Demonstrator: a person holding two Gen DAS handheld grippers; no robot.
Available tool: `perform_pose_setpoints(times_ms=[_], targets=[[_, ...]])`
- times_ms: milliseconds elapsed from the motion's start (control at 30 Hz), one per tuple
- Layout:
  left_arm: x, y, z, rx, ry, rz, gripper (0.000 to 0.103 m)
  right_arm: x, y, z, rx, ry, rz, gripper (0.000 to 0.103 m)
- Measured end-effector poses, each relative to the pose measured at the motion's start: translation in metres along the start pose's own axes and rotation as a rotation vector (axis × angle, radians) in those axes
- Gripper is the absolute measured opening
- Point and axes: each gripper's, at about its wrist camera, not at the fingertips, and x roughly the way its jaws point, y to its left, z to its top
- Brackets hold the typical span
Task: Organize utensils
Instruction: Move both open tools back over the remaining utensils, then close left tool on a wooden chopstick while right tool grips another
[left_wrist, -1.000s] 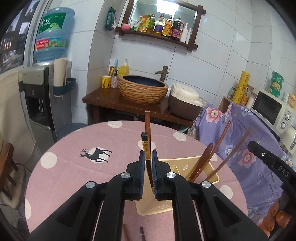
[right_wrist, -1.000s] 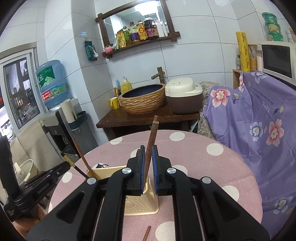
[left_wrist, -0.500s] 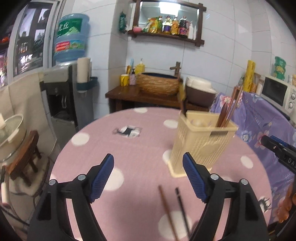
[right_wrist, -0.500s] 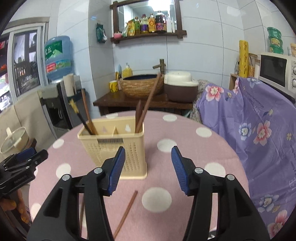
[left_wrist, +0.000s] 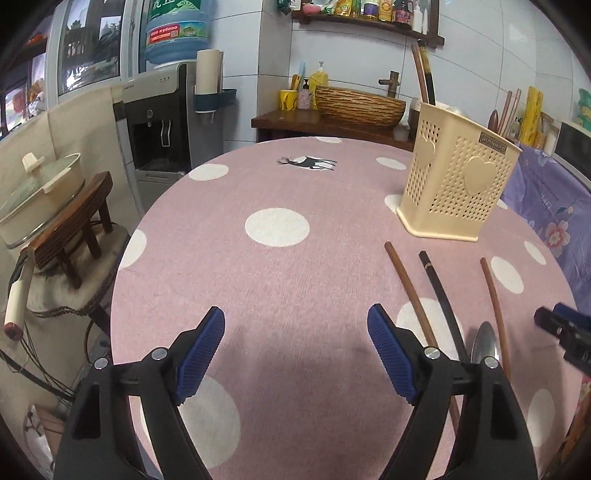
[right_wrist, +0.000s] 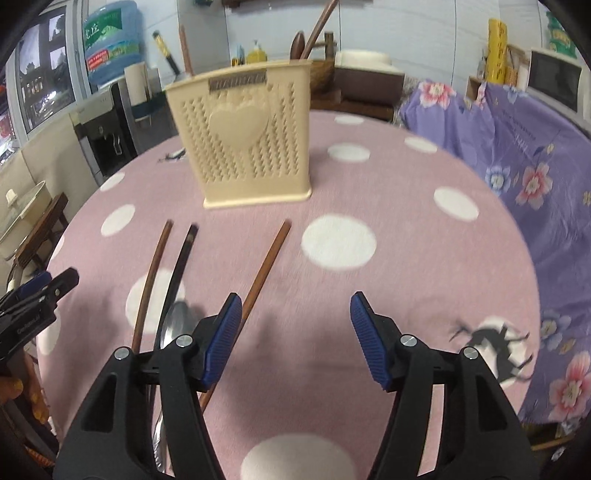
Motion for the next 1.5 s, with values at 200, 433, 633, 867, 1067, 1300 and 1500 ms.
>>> perform_pose_setpoints(times_ms=[200,433,633,867,1067,1300,1500], targets=[[-0.004,-0.010,-0.007,0.032,0.005,-0.007,0.079,0.008,0.025,-0.021,-0.019,0.069,0.006,0.062],[-0.006,-0.016,-0.013,0.035,0.013,-0.021,0.079,0.014,0.045,-0.033,-0.041,0.114,-0.037,0.062],[-0.007,-0.017,-0.014,0.032,0.021,-0.030,0.079,0.012,0.046,-0.036,-0.069,0.105,-0.041,0.045],[-0.006,-0.021,-0.014,0.035,0.032,-0.043,0.079,0.007,0.010,-0.035,-0.030,0.118,-0.052,0.031],[-0.001,-0.031,-0.014,0.046,0.055,-0.071,0.079,0.007,-0.004,-0.035,-0.019,0.101,-0.031,0.031],[0.008,-0.050,-0.006,0.103,0.090,-0.107,0.070,0.010,-0.003,-0.020,-0.067,0.074,0.025,0.043],[0.033,-0.068,0.014,0.114,0.149,-0.154,0.057,0.008,-0.012,-0.011,-0.028,0.057,0.048,0.045]])
